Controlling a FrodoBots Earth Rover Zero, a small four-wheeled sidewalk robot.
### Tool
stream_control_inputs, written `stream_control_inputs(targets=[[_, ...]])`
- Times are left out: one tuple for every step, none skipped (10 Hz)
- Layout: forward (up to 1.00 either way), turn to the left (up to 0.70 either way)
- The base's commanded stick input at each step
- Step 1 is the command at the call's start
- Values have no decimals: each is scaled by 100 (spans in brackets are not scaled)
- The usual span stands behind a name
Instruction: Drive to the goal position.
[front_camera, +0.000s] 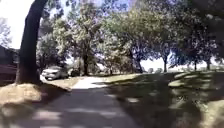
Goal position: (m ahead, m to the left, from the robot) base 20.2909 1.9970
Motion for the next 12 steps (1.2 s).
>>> stream_control_inputs(targets=[[85, 0], [85, 0], [85, 0], [85, 0], [85, 0], [85, 0], [85, 0], [85, 0], [85, 0], [85, 0], [85, 0], [85, 0]])
